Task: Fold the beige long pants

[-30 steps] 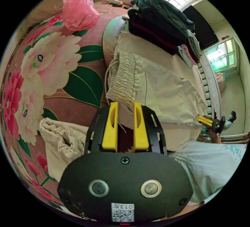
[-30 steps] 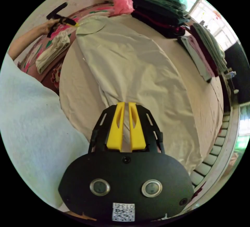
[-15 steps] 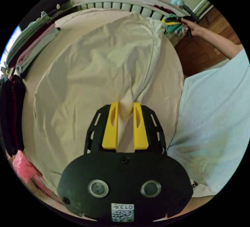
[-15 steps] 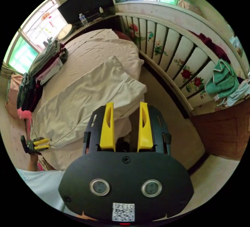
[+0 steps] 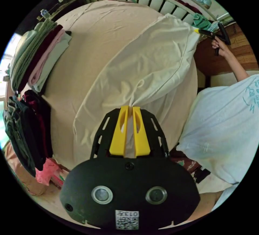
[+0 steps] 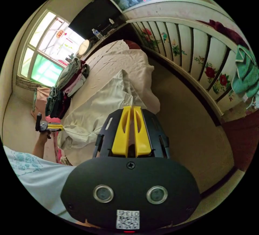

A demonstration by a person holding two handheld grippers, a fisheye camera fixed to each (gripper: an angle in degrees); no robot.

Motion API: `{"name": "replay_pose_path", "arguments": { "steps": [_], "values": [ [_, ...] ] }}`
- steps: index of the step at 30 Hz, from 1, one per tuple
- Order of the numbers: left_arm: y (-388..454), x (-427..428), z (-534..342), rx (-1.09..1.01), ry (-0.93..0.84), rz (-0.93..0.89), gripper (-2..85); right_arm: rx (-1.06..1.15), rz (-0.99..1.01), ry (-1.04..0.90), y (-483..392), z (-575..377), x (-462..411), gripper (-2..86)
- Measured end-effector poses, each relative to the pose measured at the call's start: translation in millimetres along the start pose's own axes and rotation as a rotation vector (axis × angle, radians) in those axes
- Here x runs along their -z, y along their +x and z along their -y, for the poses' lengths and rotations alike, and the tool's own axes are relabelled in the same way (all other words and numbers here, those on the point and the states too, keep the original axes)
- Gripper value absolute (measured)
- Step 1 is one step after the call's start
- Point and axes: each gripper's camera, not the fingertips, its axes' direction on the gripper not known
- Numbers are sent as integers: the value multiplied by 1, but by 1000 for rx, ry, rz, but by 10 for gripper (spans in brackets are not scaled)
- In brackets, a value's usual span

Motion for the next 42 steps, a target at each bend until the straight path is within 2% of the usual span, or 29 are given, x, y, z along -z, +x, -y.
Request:
{"name": "replay_pose_path", "arguments": {
  "steps": [1, 4, 6, 7, 8, 10, 13, 15, 17, 20, 21, 25, 30, 34, 37, 40, 42],
  "values": [
    [-2, -8, 19, -36, -94, 13, 7, -12, 7, -4, 8, -3, 1, 23],
    [-2, -50, 41, -194, -376, -269, 6, -53, 55, -54, 48, -9, -13, 24],
    [-6, -69, 38, -211, -457, -307, 6, -78, 109, -36, 74, -7, -16, 26],
    [-11, -77, 36, -207, -483, -396, 7, -83, 121, -31, 78, -5, -14, 27],
    [-15, -79, 36, -214, -483, -433, 8, -50, 125, -9, 80, -1, -9, 29],
    [-16, -72, 47, -246, -394, -383, 10, 52, 89, 31, 75, 2, 2, 33],
    [-17, -64, 78, -327, -230, -576, 17, 75, 75, -69, 91, 3, -5, 46],
    [-9, -64, 98, -410, -189, -546, 28, -19, 155, -29, 119, -2, 3, 72],
    [-4, -63, 135, -424, 19, -355, 57, -52, 166, 49, 133, -5, 16, 94],
    [4, -86, 190, -394, 302, -273, 88, -75, 183, 34, 150, -5, 18, 119],
    [5, -95, 203, -384, 316, -273, 91, -87, 222, 21, 157, -5, 16, 121],
    [40, -160, 283, -446, 226, -212, 94, -102, 263, 27, 170, -1, 20, 122],
    [69, -227, 316, -514, -10, -53, 18, -39, 260, -46, 169, 8, 11, 119],
    [59, -219, 294, -497, 38, -28, 7, -3, 247, -24, 164, 11, 14, 115],
    [38, -233, 292, -450, -53, -7, 11, -17, 258, -51, 170, 11, 5, 120],
    [34, -237, 292, -456, -57, -94, 33, -54, 305, -57, 177, 11, -1, 124],
    [36, -228, 291, -458, -29, -132, 78, -57, 314, -45, 176, 10, 4, 130]
  ]
}}
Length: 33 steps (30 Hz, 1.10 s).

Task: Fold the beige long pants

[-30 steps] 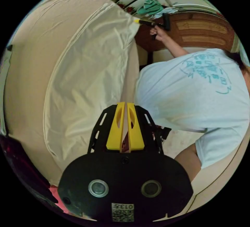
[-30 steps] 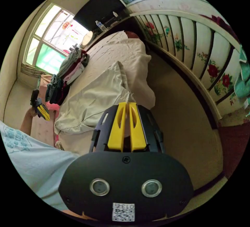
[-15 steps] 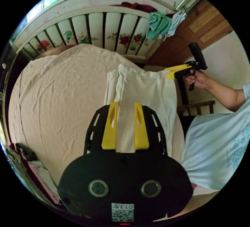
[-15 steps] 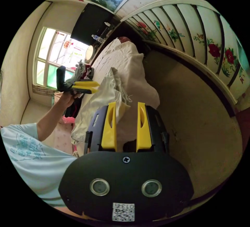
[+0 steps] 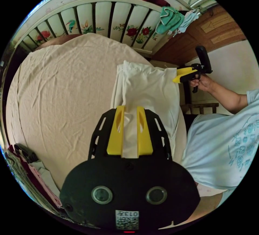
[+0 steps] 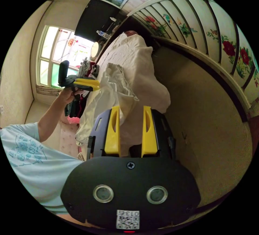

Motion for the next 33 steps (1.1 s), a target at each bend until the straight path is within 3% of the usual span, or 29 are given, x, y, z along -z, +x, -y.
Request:
{"name": "replay_pose_path", "arguments": {
  "steps": [4, 9, 14, 18, 21, 23, 27, 29, 33],
  "values": [
    [1, 22, 0, -11, 88, -52, 117, -20, 46, 23, -1, -2, 5, 134],
    [-1, -4, 25, -40, -63, -25, 124, -46, 75, -50, -1, 4, -20, 71],
    [5, -1, 25, -28, -107, -57, 15, 99, -48, -96, -47, 16, -26, 34],
    [37, 35, 11, -98, -42, 173, 8, 385, -241, -6, -119, 26, -17, 31],
    [47, 68, 3, -92, 74, 334, 9, 440, -337, 102, -141, 42, -18, 33],
    [36, 82, 0, -46, 175, 333, 16, 413, -378, 140, -139, 53, -26, 36],
    [12, 73, -10, 100, 86, 277, 30, 205, -384, 41, -101, 76, -62, 58],
    [18, 96, -48, 160, 182, 284, 42, 175, -378, 103, -96, 71, -55, 67],
    [38, 114, -117, 215, 174, 281, 50, 190, -366, 136, -115, 54, -55, 56]
  ]
}}
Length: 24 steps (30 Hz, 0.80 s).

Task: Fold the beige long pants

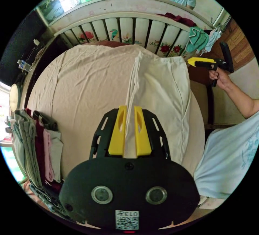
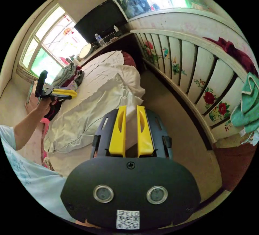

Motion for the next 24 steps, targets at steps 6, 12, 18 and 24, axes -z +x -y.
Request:
{"name": "replay_pose_path", "arguments": {
  "steps": [6, 12, 18, 24],
  "values": [
    [22, 2, -100, 115, -137, 76, 20, 352, -116, -35, -109, -15, -46, 13],
    [1, 30, -156, 359, -123, 8, -1, 422, -224, -201, -148, -14, -110, 5],
    [43, 115, -254, 367, -151, 334, -3, 517, -96, -66, -218, 1, -79, 4],
    [46, 154, -392, 691, -174, 272, -3, 841, 223, -183, -374, -24, -125, 4]
  ]
}}
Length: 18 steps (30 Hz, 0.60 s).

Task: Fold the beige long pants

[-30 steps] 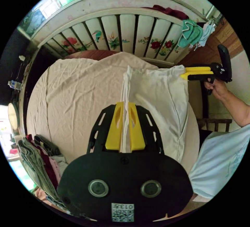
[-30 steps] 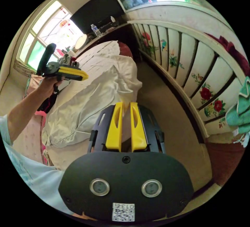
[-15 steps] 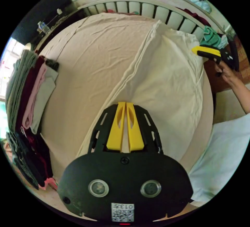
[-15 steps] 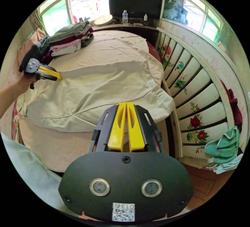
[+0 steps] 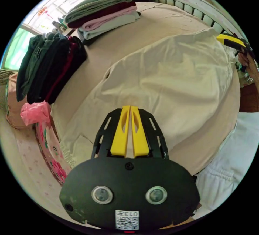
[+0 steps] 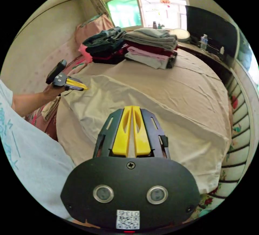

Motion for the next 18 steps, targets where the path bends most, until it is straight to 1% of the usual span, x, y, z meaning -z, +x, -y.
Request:
{"name": "replay_pose_path", "arguments": {
  "steps": [1, 3, 6, 7, 8, 9, 10, 11, 13, 15, 17, 18],
  "values": [
    [-8, 5, -13, 18, 4, -4, -2, 39, 35, -12, -13, 9, -9, 4],
    [-16, 12, -28, 7, -5, 22, -2, 185, 124, -84, -69, 39, -43, 4],
    [-31, 11, -48, -42, -88, 72, -2, 316, 168, -181, -127, 57, -76, 4],
    [-40, 20, -60, -36, 4, 99, -2, 322, 167, -215, -134, 59, -84, 3],
    [-51, 23, -70, -34, 22, 121, -2, 344, 144, -295, -147, 59, -102, 3],
    [-57, 26, -75, -28, 34, 109, -2, 391, 99, -374, -157, 54, -123, 3],
    [-70, 33, -83, -4, 64, 53, -2, 411, 70, -418, -161, 51, -133, 3],
    [-82, 40, -90, 21, 62, 2, -3, 420, 52, -390, -164, 47, -134, 2],
    [-97, 58, -100, 55, 42, -16, -3, 366, 42, -398, -163, 53, -126, 2],
    [-109, 84, -118, 88, 100, -16, -2, 361, 57, -266, -166, 52, -94, 2],
    [-123, 110, -148, 159, 114, 93, -2, 387, 39, -248, -174, 45, -86, 2],
    [-126, 114, -156, 176, 112, 118, -2, 404, 30, -250, -180, 38, -87, 2]
  ]
}}
